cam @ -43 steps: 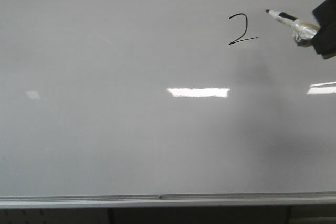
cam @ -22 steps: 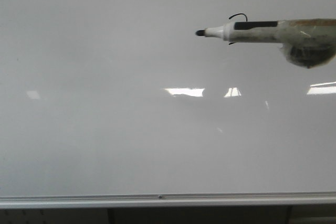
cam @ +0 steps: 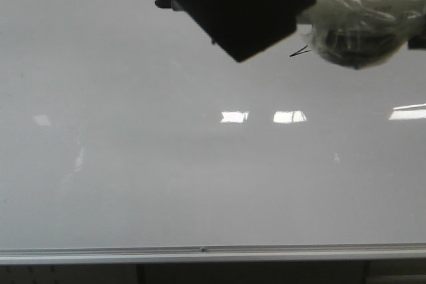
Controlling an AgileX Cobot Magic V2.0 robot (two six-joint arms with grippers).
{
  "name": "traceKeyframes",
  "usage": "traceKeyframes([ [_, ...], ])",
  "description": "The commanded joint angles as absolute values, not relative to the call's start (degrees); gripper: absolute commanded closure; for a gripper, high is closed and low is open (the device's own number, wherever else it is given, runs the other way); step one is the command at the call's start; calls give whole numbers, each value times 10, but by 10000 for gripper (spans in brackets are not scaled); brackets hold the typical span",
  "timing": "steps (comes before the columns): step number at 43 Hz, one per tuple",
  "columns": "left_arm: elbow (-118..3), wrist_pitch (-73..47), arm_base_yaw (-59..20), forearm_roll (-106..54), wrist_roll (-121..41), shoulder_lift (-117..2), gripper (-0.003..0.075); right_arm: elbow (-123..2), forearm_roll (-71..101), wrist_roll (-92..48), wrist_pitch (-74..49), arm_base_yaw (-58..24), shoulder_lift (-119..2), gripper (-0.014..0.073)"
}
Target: Write number 2 on whiteboard
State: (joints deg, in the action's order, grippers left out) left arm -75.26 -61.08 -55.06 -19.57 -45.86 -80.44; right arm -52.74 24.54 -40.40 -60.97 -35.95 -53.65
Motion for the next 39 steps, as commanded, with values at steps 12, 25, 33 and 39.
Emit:
traceKeyframes([
  [12, -772, -598, -555, -214, -460, -795, 435, -547, 268, -410, -584, -361, -528, 620],
  [25, -772, -598, -555, -214, -460, -795, 671, -547, 268, -410, -582, -361, -528, 596],
  [33, -772, -598, -555, -214, -459, -795, 732, -547, 268, -410, -582, -361, -528, 300],
  [39, -772, -598, -555, -210, -458, -795, 733, -547, 252, -409, -586, -357, -525, 53],
])
